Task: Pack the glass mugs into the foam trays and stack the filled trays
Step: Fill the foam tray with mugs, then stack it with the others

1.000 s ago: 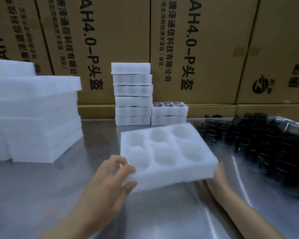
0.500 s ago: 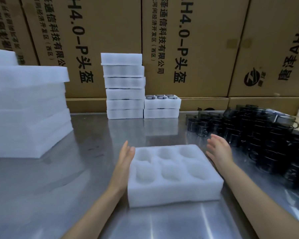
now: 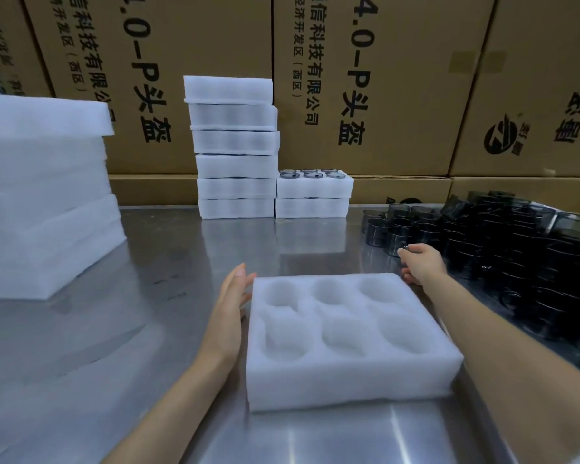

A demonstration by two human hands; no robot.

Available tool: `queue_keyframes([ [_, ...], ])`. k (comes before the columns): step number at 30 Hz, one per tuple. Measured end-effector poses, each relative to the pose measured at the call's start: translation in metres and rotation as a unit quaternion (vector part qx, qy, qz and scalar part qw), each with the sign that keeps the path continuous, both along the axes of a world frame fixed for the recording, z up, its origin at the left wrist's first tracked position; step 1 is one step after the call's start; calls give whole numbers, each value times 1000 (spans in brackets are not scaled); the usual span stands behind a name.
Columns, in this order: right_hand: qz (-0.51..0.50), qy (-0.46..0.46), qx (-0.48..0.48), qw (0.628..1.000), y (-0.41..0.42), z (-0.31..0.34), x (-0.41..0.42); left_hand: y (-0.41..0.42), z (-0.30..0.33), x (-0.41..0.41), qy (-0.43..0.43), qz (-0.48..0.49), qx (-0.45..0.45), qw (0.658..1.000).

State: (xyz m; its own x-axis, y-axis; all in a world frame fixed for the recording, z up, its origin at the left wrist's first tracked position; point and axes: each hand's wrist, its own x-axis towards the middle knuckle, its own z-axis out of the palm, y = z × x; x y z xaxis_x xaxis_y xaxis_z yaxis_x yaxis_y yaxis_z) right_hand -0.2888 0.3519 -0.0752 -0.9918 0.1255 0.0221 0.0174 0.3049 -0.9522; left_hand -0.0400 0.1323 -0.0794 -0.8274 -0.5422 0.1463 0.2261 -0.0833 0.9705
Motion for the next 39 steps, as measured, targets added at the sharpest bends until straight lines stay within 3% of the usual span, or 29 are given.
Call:
queue_keyframes([
  [5,-8,20,64,998,0,-3,0,0,3,0,-2,9,6,1000],
  [14,70,115,87,987,4,-4,47,2,6,2,-7,7,6,1000],
  [22,89,178,32,979,12,11,90,4,9,6,-10,-2,-3,1000],
  [29,131,257,-60,956,-1,65,135,3,8,6,-26,-11,-24,999],
  [35,235,404,76,881,-41,80,196,2,8,10,-28,-48,-44,998],
  [39,281,402,162,856,-60,71,211,0,7,12,-47,-111,-116,986],
])
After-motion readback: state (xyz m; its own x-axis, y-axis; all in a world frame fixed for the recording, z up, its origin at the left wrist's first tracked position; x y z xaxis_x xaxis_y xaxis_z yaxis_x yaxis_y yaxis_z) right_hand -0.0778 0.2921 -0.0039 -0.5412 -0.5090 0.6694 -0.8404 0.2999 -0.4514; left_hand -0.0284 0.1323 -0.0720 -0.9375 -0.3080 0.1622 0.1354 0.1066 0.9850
